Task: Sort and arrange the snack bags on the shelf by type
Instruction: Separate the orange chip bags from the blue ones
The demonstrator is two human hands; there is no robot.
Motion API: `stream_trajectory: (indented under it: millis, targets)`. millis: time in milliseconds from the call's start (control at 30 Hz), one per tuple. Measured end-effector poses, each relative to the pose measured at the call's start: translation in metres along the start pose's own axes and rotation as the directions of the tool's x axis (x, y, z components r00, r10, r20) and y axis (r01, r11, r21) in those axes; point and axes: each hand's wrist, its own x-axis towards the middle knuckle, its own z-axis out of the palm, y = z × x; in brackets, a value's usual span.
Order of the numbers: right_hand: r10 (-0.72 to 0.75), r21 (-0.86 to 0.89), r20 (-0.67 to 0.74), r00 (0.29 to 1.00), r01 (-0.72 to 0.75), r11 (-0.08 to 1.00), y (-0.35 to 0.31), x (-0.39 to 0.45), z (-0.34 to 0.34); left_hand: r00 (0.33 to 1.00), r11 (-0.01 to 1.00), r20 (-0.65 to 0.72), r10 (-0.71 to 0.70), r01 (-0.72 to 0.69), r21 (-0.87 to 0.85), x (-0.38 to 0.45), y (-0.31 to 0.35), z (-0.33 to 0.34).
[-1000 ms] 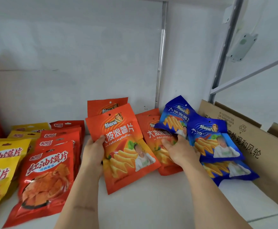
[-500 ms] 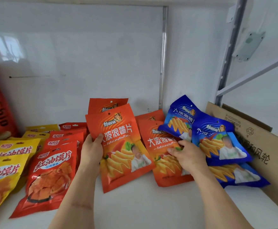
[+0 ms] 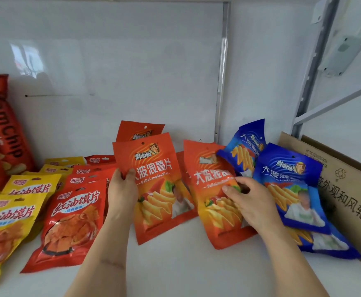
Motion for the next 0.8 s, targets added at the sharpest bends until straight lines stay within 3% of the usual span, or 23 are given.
stream_trajectory:
  millis: [167,367,567,633,733,800]
  targets:
    - [-0.127,-0.160,0.152,0.980,0.151,0.975,-0.013,-0.010,0.038,0.992,0.981,0.093,-0.091,0.105,-0.164,-0.009,0.005,0.006]
    - [-0.166,-0.181,0.127,0.978,0.187,0.966,-0.028,-0.015,0.061,0.978,0.962,0.137,-0.157,0.183,-0.203,-0.011,0.002,0.007]
    - [-0.147,-0.201,0.112,0.983,0.168,0.965,-0.036,-0.012,0.077,0.963,0.937,0.245,-0.115,0.187,-0.296,-0.012,0.007,0.005]
    - [-0.134,-0.154,0.142,0.981,0.155,0.976,-0.035,-0.010,0.079,0.973,0.960,0.214,-0.085,0.137,-0.244,-0.010,0.004,0.005]
    - [-0.048,0.106,0.195,0.980,0.028,0.994,-0.033,-0.006,0.073,0.988,0.985,0.145,-0.058,0.080,-0.152,-0.003,-0.003,0.004]
    - [-0.002,0.204,0.160,0.987,-0.031,0.978,-0.032,0.000,0.067,0.990,0.986,0.127,-0.058,0.076,-0.146,0.001,-0.007,0.004]
